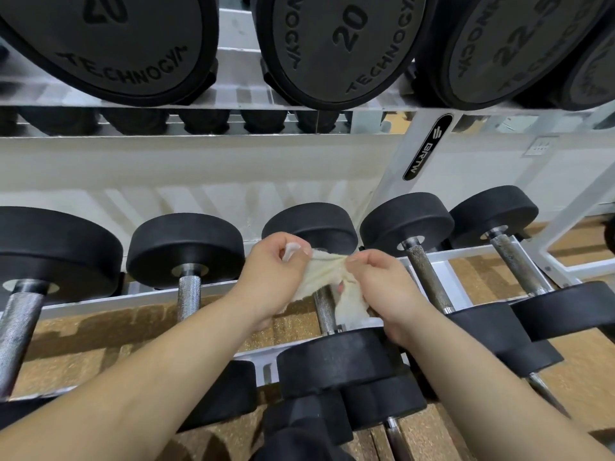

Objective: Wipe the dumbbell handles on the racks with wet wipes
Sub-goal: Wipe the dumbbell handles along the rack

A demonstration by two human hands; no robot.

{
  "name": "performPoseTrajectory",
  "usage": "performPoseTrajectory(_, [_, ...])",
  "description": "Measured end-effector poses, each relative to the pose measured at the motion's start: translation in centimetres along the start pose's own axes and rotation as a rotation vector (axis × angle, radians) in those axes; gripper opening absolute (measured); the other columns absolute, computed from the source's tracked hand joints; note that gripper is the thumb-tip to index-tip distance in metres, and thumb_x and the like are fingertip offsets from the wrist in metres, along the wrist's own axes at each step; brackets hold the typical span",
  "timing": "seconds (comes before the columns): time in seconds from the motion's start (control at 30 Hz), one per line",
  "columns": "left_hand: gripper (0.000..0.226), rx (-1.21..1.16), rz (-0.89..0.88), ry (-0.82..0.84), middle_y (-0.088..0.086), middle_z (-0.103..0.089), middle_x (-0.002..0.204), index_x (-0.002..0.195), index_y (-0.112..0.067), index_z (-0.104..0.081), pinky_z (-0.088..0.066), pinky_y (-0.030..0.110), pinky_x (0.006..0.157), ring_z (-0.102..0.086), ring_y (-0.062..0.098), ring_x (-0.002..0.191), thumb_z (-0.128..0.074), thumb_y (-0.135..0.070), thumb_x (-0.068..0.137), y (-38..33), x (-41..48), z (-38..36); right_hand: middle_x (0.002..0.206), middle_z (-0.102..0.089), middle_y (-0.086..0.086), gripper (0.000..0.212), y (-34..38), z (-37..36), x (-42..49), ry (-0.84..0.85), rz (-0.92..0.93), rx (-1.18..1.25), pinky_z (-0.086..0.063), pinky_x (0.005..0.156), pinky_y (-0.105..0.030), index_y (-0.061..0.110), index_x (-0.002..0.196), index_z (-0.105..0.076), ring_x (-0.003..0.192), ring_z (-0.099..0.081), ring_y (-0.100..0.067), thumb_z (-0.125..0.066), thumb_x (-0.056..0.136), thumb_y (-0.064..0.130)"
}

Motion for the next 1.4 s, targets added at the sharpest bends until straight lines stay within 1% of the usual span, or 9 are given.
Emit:
performPoseTrajectory(0.27, [0.008, 0.299, 0.097, -0.024, -0.001, -0.065, 0.096, 0.094, -0.026, -0.062, -0.046, 0.025, 0.06, -0.061, 0.014, 0.079, -0.07, -0.029, 0.094, 2.8, 1.1, 1.4, 0.068, -0.064, 0.008, 0.016, -0.4, -1.5, 2.0, -0.051, 0.024, -0.297, -0.043, 0.052, -0.017, 0.011, 0.084, -0.073, 0.065, -0.054, -0.011, -0.062, 0.095, 0.011])
performPoseTrajectory(0.4, [0.019, 0.376, 0.143, 0.034, 0.0, -0.062, 0.104, 0.103, -0.022, -0.057, -0.05, 0.03, 0.071, -0.06, 0.016, 0.09, -0.069, -0.032, 0.093, 2.9, 0.9, 0.9, 0.099, -0.069, 0.008, 0.02, 0.2, -0.8, 1.6, -0.193, 0.159, -0.223, -0.042, 0.072, -0.012, 0.027, 0.116, -0.065, 0.087, -0.06, 0.002, -0.056, 0.101, 0.016])
performPoseTrajectory(0.5, [0.022, 0.486, 0.138, 0.092, 0.0, -0.059, 0.081, 0.086, -0.015, -0.058, -0.048, 0.031, 0.067, -0.058, 0.016, 0.075, -0.066, -0.034, 0.093, 2.9, 0.8, -0.2, 0.086, -0.066, 0.01, 0.014, -0.3, 0.0, 1.1, -0.188, 0.18, -0.33, -0.041, 0.065, -0.015, 0.025, 0.106, -0.064, 0.077, -0.06, -0.004, -0.053, 0.1, 0.017])
performPoseTrajectory(0.6, [0.029, 0.279, 0.223, 0.081, 0.001, -0.057, 0.076, 0.081, -0.013, -0.059, -0.046, 0.027, 0.06, -0.055, 0.015, 0.068, -0.061, -0.036, 0.097, 3.1, 1.0, -2.3, 0.064, -0.059, 0.009, 0.017, -0.9, 0.0, 1.1, -0.137, 0.137, -0.47, -0.043, 0.059, -0.026, 0.017, 0.083, -0.069, 0.062, -0.055, -0.013, -0.056, 0.093, 0.019])
performPoseTrajectory(0.7, [0.038, 0.027, 0.368, 0.064, 0.007, -0.069, 0.102, 0.114, -0.008, -0.063, -0.059, 0.033, 0.082, -0.067, 0.022, 0.091, -0.058, -0.042, 0.098, 3.9, 1.2, -5.6, 0.054, -0.057, 0.007, 0.025, -1.4, -0.6, 1.0, -0.094, 0.116, -0.521, -0.044, 0.058, -0.028, 0.02, 0.065, -0.062, 0.057, -0.054, -0.016, -0.057, 0.09, 0.02])
performPoseTrajectory(0.8, [0.04, -0.068, 0.418, 0.037, 0.01, -0.067, 0.106, 0.127, -0.008, -0.053, -0.06, 0.026, 0.071, -0.068, 0.023, 0.089, -0.061, -0.036, 0.099, 5.1, 1.9, -7.8, 0.061, -0.057, 0.003, 0.02, -1.7, -0.4, 1.4, -0.13, 0.102, -0.494, -0.039, 0.058, -0.029, 0.018, 0.068, -0.057, 0.062, -0.053, -0.02, -0.053, 0.086, 0.013])
performPoseTrajectory(1.03, [0.049, -0.559, 0.578, 0.035, 0.021, -0.075, 0.102, 0.118, -0.003, -0.062, -0.062, 0.046, 0.065, -0.077, 0.036, 0.081, -0.087, -0.024, 0.082, 6.0, 4.2, -7.7, 0.063, -0.05, -0.006, 0.012, -1.8, -0.2, 1.5, -0.147, 0.095, -0.418, -0.04, 0.058, -0.037, 0.016, 0.066, -0.048, 0.063, -0.045, -0.026, -0.04, 0.057, 0.017])
performPoseTrajectory(1.17, [0.041, -0.476, 0.505, 0.092, 0.016, -0.077, 0.097, 0.115, -0.006, -0.065, -0.058, 0.036, 0.065, -0.076, 0.029, 0.076, -0.083, -0.029, 0.085, 6.9, 3.0, -8.2, 0.078, -0.072, -0.015, 0.016, -1.9, 0.0, 1.4, -0.173, 0.073, -0.436, -0.058, 0.074, -0.047, 0.007, 0.075, -0.06, 0.081, -0.068, -0.04, -0.046, 0.073, 0.015])
performPoseTrajectory(1.4, [0.008, -0.192, 0.578, 0.433, 0.017, -0.077, 0.094, 0.099, -0.007, -0.07, -0.057, 0.05, 0.093, -0.074, 0.03, 0.089, -0.072, -0.014, 0.095, 6.7, -0.4, -7.2, 0.081, -0.072, -0.018, 0.014, -2.0, -0.1, 1.5, -0.163, 0.061, -0.5, -0.051, 0.069, -0.036, 0.004, 0.078, -0.062, 0.073, -0.061, -0.032, -0.049, 0.078, 0.009])
Point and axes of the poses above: each hand's wrist, its own x-axis towards the middle knuckle, its own z-axis out of the back of the hand, y = z × x, the point moved 4 cm from there along x, towards the middle knuckle
